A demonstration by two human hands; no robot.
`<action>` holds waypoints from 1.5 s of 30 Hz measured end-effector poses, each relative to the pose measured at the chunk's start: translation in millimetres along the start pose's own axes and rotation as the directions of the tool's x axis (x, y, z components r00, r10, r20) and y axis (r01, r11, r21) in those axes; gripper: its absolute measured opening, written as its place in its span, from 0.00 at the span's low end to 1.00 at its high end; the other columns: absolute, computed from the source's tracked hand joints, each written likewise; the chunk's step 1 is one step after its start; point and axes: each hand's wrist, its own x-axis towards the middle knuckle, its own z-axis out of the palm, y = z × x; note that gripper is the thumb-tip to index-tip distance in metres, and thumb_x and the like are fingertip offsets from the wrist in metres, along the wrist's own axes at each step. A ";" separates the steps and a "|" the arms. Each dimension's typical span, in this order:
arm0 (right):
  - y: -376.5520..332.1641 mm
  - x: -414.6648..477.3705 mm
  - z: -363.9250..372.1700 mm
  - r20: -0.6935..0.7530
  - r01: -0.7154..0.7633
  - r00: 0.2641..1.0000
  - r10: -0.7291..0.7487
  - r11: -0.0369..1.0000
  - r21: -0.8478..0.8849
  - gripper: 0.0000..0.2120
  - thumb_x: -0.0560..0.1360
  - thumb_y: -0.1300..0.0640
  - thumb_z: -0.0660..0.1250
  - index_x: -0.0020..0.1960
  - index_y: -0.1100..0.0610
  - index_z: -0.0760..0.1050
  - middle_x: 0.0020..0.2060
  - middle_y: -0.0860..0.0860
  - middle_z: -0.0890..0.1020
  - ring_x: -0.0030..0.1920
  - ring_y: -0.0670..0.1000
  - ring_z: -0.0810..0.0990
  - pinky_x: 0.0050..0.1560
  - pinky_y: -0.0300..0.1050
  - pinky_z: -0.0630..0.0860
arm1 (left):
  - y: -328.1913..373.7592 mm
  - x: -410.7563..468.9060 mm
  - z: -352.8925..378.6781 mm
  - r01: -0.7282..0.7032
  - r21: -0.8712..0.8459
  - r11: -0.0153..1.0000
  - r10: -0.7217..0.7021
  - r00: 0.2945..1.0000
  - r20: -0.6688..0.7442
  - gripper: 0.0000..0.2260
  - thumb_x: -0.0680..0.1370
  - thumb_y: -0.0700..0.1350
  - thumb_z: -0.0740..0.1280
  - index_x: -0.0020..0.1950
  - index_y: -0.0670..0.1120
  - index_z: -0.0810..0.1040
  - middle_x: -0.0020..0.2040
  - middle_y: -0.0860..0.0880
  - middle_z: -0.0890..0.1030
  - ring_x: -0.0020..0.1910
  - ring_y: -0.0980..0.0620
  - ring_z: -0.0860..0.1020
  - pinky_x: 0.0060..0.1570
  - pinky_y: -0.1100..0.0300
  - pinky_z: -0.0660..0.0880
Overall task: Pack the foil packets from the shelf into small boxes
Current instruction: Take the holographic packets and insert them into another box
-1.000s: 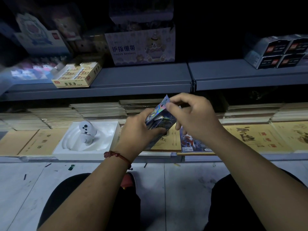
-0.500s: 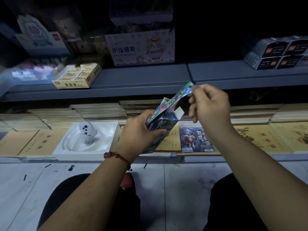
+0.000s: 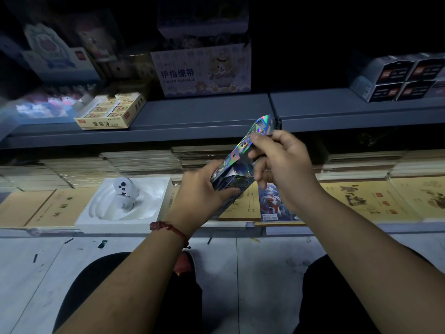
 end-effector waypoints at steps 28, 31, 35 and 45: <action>-10.8 3.5 -20.2 -0.237 0.381 0.866 -0.440 0.888 -0.256 0.06 0.80 0.63 0.68 0.46 0.60 0.73 0.24 0.43 0.75 0.21 0.47 0.74 0.23 0.41 0.67 | -1.4 2.7 -3.8 0.108 -0.084 0.991 -0.113 0.992 -0.053 0.20 0.68 0.52 0.82 0.58 0.56 0.81 0.47 0.61 0.84 0.46 0.63 0.80 0.47 0.69 0.74; -9.8 1.4 -18.0 -0.197 0.396 0.867 -0.457 0.874 -0.283 0.07 0.80 0.62 0.69 0.44 0.56 0.73 0.24 0.44 0.77 0.20 0.46 0.73 0.25 0.39 0.68 | -3.3 3.1 -2.6 0.108 -0.076 0.991 -0.112 0.993 -0.047 0.20 0.68 0.54 0.81 0.57 0.56 0.81 0.47 0.60 0.85 0.48 0.57 0.81 0.52 0.59 0.77; -8.5 0.6 -17.6 -0.166 0.408 0.865 -0.473 0.857 -0.314 0.04 0.80 0.62 0.69 0.47 0.60 0.75 0.25 0.44 0.78 0.21 0.46 0.73 0.25 0.39 0.70 | -4.9 3.2 -3.1 0.104 -0.061 0.993 -0.107 0.993 -0.049 0.21 0.68 0.55 0.81 0.58 0.55 0.80 0.48 0.60 0.85 0.47 0.57 0.81 0.52 0.57 0.78; -13.8 -1.4 -18.2 -0.152 0.454 0.845 -0.512 0.839 -0.299 0.05 0.80 0.61 0.69 0.47 0.55 0.75 0.24 0.44 0.77 0.22 0.48 0.74 0.25 0.40 0.69 | -4.4 2.5 -4.0 0.089 -0.074 0.993 -0.092 0.995 -0.031 0.21 0.68 0.53 0.81 0.59 0.54 0.81 0.47 0.61 0.84 0.42 0.68 0.78 0.41 0.72 0.72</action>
